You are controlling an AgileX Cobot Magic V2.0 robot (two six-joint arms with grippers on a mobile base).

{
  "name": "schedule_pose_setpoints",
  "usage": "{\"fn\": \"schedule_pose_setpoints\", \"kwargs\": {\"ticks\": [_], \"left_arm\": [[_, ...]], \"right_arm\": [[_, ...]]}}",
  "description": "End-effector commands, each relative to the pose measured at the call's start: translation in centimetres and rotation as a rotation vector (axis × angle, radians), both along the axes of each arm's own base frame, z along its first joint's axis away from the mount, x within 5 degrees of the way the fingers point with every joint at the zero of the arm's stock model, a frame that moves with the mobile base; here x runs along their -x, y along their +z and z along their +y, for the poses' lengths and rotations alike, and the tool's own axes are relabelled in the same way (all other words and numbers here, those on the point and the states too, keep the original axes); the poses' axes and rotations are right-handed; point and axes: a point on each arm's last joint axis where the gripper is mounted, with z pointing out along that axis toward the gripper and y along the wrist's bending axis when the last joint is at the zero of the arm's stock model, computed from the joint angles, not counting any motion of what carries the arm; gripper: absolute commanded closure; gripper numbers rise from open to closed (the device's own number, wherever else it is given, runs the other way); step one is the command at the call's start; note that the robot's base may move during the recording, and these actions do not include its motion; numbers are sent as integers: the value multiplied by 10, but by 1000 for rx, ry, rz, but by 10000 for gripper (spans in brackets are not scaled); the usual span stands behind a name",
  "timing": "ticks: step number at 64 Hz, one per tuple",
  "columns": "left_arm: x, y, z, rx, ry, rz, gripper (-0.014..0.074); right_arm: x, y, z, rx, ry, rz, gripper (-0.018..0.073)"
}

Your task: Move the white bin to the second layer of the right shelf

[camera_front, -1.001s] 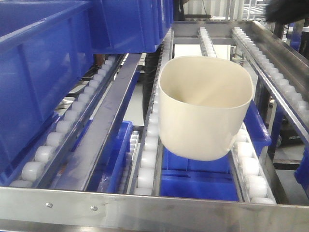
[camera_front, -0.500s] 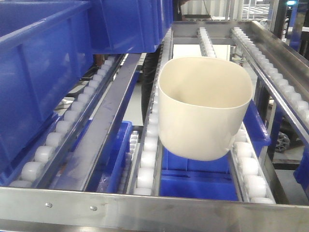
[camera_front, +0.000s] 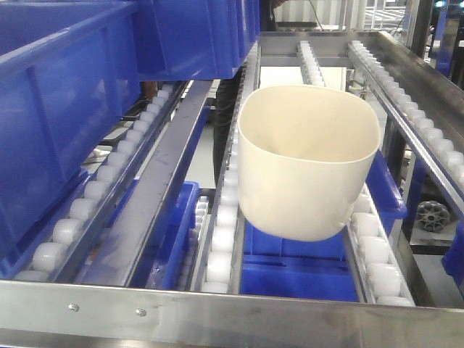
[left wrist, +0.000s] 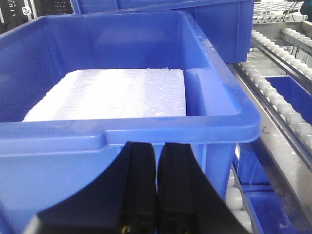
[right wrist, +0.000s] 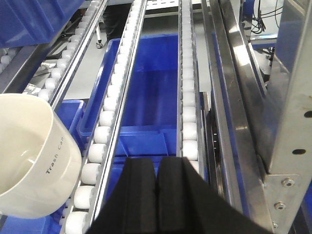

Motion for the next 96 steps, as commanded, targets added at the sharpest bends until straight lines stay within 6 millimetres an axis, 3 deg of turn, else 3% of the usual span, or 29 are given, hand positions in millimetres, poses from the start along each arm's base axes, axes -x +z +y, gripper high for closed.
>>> {"fn": "schedule_pose_setpoints", "kwargs": {"ticks": [1, 35, 45, 75, 96], "left_arm": [[0, -4, 0, 19, 2, -59, 512], [0, -4, 0, 19, 2, -59, 512], [0, -4, 0, 19, 2, -59, 512], [0, -4, 0, 19, 2, -59, 512], [0, -4, 0, 19, 2, -59, 512]], "right_arm": [[-2, 17, 0, 12, -3, -114, 526], [-2, 16, -1, 16, -3, -107, 526], [11, 17, -1, 16, -6, -134, 526], [37, -42, -2, 27, -6, -198, 526], [39, -59, -2, 26, -5, -223, 526]]}}
